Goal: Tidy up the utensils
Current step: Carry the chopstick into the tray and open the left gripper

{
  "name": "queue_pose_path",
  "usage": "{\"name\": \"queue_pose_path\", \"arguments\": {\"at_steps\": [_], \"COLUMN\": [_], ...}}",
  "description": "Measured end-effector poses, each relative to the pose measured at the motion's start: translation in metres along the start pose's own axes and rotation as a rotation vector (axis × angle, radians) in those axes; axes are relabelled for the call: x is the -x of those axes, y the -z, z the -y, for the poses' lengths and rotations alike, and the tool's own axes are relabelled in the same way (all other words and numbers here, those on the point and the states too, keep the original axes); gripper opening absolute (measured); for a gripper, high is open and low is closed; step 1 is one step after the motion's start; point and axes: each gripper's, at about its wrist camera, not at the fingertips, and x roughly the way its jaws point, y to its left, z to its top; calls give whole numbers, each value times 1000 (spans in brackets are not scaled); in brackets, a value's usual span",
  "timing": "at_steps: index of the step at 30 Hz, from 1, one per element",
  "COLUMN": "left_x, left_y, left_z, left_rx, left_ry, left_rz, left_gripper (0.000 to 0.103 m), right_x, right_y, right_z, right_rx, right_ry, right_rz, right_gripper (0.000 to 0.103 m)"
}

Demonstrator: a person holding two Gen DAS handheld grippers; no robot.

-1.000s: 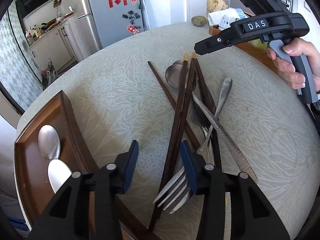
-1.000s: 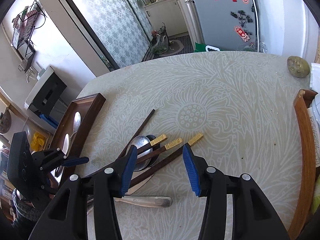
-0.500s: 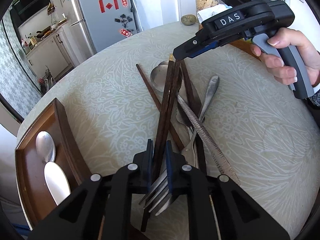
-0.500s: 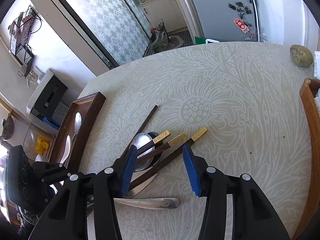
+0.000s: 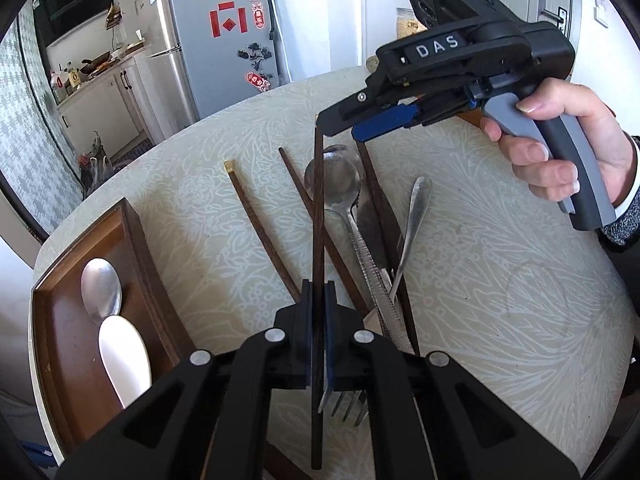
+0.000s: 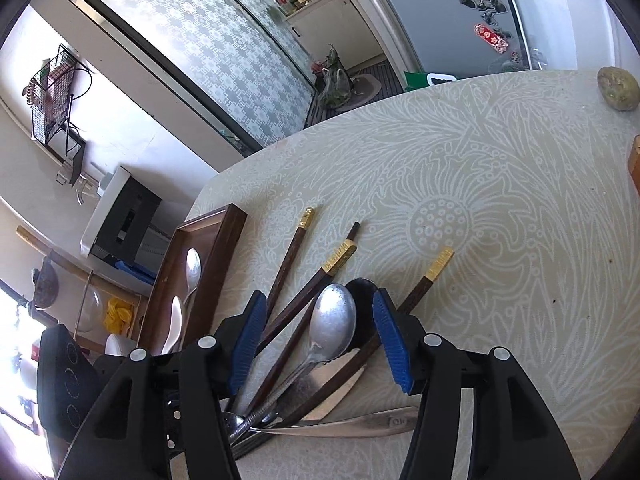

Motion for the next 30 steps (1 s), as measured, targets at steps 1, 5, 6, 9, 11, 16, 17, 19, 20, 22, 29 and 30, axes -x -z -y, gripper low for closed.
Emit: {"name": "queue_pose_path", "arguments": {"at_steps": [1, 5, 6, 9, 11, 16, 17, 19, 20, 22, 29, 30], "left_x": [2, 10, 11, 17, 21, 34, 38, 46, 50, 59, 89, 91], "left_y": [0, -2, -2, -1, 1, 7, 9, 15, 19, 27, 52, 55], "left_z": [0, 7, 9, 13, 12, 10, 9, 6, 4, -1, -33, -41], "left_rx": [2, -8, -16, -25, -20, -17, -12, -4, 1, 13, 87, 105], "left_ry": [8, 27, 21, 19, 19, 12, 12, 6, 3, -9, -65, -76], "left_rz": [6, 27, 28, 34, 41, 57, 59, 63, 66, 73, 91, 93], "left_gripper": [6, 6, 6, 6, 6, 6, 6, 6, 6, 6, 6, 6], "right_x": [-3, -9, -10, -9, -6, -2, -2, -5, -7, -12, -46, -53], "right_y": [0, -1, -1, -2, -1, 0, 0, 1, 2, 3, -2, -5], "right_z": [-2, -9, -11, -16, -21, -40, -46, -59, -65, -78, -135, -144], "right_rx": [-3, 4, 10, 14, 19, 52, 62, 82, 91, 109, 190, 208], "right_ry": [-4, 5, 12, 13, 10, 13, 15, 19, 21, 17, -8, -7], "right_rz": [-4, 2, 6, 17, 23, 28, 26, 21, 18, 11, -33, -40], "right_gripper": [56, 56, 48, 23, 22, 22, 22, 22, 22, 22, 22, 22]}}
